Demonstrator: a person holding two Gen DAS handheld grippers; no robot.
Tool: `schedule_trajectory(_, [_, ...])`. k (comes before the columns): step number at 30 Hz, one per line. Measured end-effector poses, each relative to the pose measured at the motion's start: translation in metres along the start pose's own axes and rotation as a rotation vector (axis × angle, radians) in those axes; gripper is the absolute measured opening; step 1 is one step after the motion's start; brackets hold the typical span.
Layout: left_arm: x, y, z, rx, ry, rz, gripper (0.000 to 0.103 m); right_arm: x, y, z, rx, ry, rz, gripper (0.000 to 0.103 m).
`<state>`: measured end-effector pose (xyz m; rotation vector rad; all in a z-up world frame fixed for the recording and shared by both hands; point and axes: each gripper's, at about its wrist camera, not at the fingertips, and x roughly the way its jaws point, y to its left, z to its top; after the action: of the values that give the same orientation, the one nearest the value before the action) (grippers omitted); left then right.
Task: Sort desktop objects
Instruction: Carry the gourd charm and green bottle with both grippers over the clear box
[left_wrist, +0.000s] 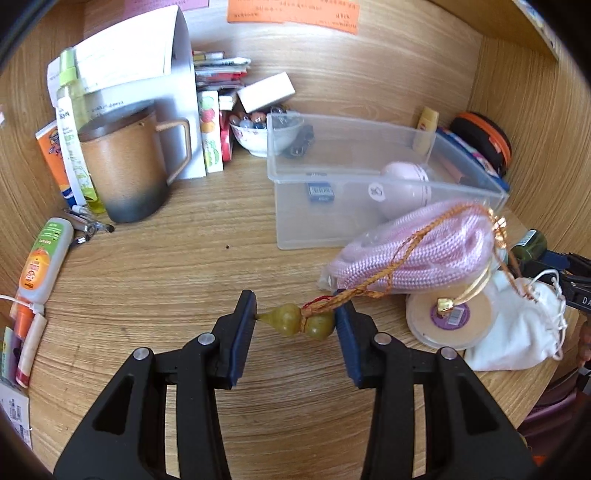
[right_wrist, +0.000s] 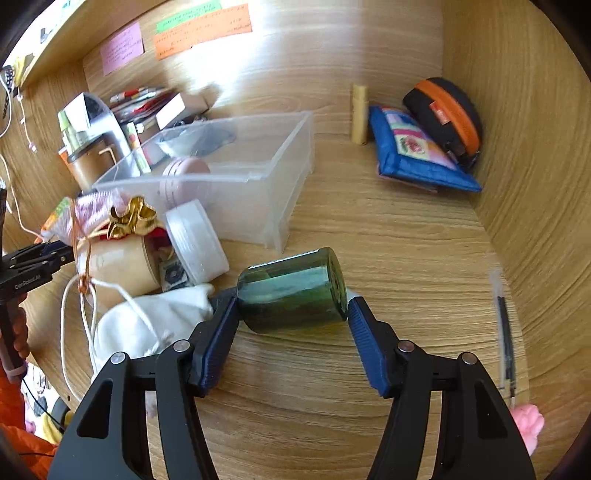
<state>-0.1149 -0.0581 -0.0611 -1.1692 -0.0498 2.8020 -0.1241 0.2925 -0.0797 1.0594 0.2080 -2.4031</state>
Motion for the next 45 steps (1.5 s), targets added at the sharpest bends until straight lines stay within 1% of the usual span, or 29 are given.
schedule_trajectory(2, [-0.006,0.000,0.002,0.002,-0.016,0.004,0.042,-0.004,-0.002,0.001,0.008,-0.015,-0.013,0.058])
schedule_trajectory(8, [-0.021,-0.003,0.015,0.015,-0.066,0.002,0.042,-0.017,-0.009,0.010,0.032,-0.051,0.002,0.056])
schedule_trajectory(19, [-0.043,-0.012,0.038,0.033,-0.154,-0.023,0.042,-0.031,-0.006,0.027,0.004,-0.095,0.005,0.056])
schedule_trajectory(26, [-0.051,-0.020,0.052,0.048,-0.189,-0.033,0.042,-0.040,0.002,0.044,-0.038,-0.125,0.002,0.056])
schedule_trajectory(36, [-0.052,-0.026,0.078,0.080,-0.224,-0.042,0.042,-0.044,0.021,0.075,-0.109,-0.164,0.007,0.056])
schedule_trajectory(45, [-0.036,-0.029,0.100,0.103,-0.227,-0.047,0.042,-0.026,0.032,0.097,-0.132,-0.163,0.029,0.056])
